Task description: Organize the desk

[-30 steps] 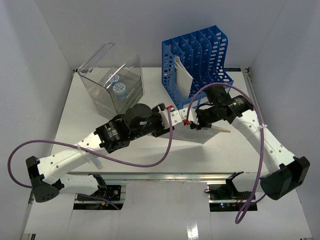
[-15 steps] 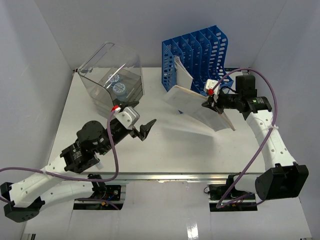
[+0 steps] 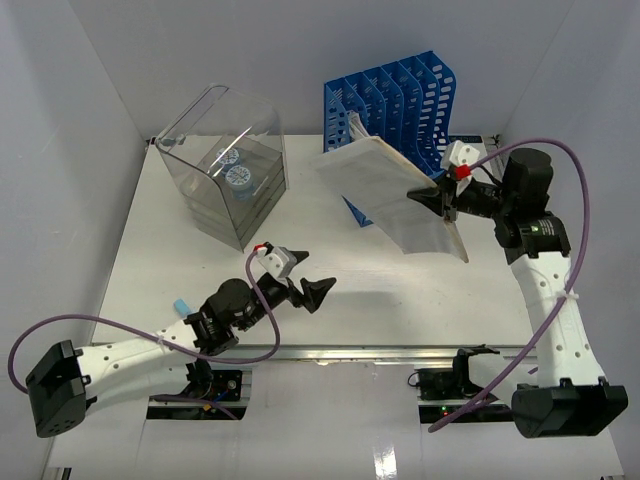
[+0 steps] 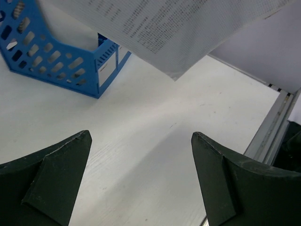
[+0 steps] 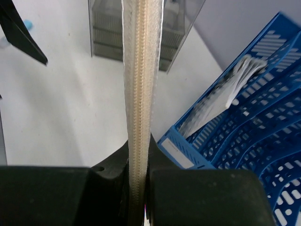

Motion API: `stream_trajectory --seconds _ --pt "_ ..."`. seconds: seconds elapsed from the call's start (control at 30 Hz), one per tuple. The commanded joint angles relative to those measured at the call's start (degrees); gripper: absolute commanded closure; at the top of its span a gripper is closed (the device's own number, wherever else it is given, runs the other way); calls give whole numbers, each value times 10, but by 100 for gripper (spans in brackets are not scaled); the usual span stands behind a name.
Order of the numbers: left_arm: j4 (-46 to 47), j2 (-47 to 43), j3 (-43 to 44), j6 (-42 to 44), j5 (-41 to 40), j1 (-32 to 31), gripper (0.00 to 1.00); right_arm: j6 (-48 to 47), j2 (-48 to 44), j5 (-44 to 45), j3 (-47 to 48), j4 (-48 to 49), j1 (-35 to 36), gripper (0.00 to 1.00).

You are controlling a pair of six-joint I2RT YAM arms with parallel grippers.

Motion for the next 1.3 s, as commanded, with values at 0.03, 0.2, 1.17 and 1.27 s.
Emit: stream_trajectory --seconds 0.03,0.2,1.17,1.27 --pt "236 57 -1 -21 107 46 2 137 -57 -98 -3 121 -21 92" --pt "301 142 49 -76 238 125 2 199 -91 -145 -22 163 -24 92" --pt "31 147 253 -63 516 191 100 173 -143 -184 -106 133 -25 50" --pt "-91 130 280 -1 509 190 100 79 -127 -173 -86 25 -25 39"
